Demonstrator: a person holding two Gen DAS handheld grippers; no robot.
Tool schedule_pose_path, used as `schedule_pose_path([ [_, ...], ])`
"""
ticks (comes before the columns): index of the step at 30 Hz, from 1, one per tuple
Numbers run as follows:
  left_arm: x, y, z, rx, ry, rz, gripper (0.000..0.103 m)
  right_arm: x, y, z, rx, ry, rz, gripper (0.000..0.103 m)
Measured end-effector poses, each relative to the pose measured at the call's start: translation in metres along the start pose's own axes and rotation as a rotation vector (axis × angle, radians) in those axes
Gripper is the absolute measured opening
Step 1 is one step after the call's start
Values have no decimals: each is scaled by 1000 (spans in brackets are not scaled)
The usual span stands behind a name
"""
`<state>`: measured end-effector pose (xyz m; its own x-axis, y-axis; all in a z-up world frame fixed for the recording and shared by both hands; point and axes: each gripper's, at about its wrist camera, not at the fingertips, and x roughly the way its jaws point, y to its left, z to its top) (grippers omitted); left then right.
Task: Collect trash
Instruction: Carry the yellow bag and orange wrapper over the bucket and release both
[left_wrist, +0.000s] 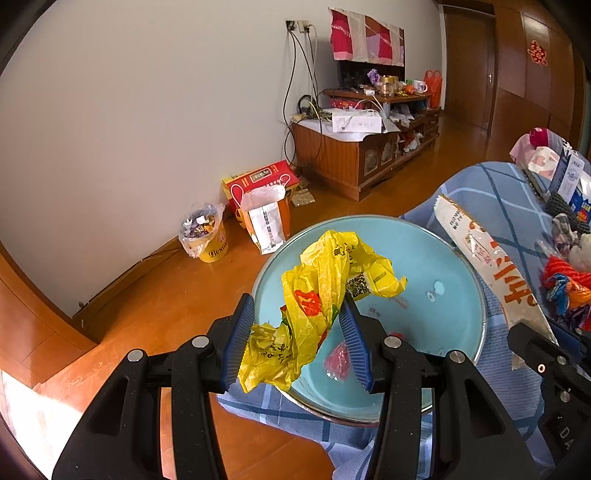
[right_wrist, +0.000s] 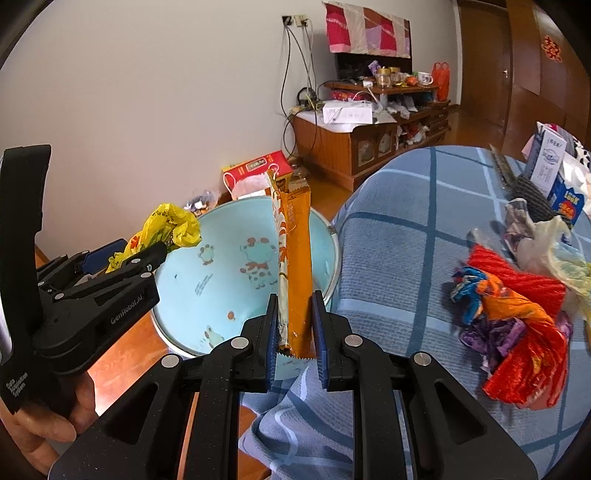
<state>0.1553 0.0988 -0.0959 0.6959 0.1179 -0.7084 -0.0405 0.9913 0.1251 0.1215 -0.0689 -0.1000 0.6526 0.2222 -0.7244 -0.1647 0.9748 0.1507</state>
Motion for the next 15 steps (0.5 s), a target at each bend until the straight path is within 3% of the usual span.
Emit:
schedule_pose_path([
  [8, 12, 0, 3, -3, 23, 10, 48, 22, 2, 4, -15, 27, 12, 21],
  [10, 13, 0, 2, 0, 26, 12, 48, 26, 1, 5, -5, 37, 27, 38],
  [11, 14, 0, 2, 1, 27, 13, 48, 27, -1, 5, 10, 36, 33, 41],
  [15, 15, -1, 4, 3, 32, 20, 48, 21, -4, 6, 14, 12, 30, 44],
])
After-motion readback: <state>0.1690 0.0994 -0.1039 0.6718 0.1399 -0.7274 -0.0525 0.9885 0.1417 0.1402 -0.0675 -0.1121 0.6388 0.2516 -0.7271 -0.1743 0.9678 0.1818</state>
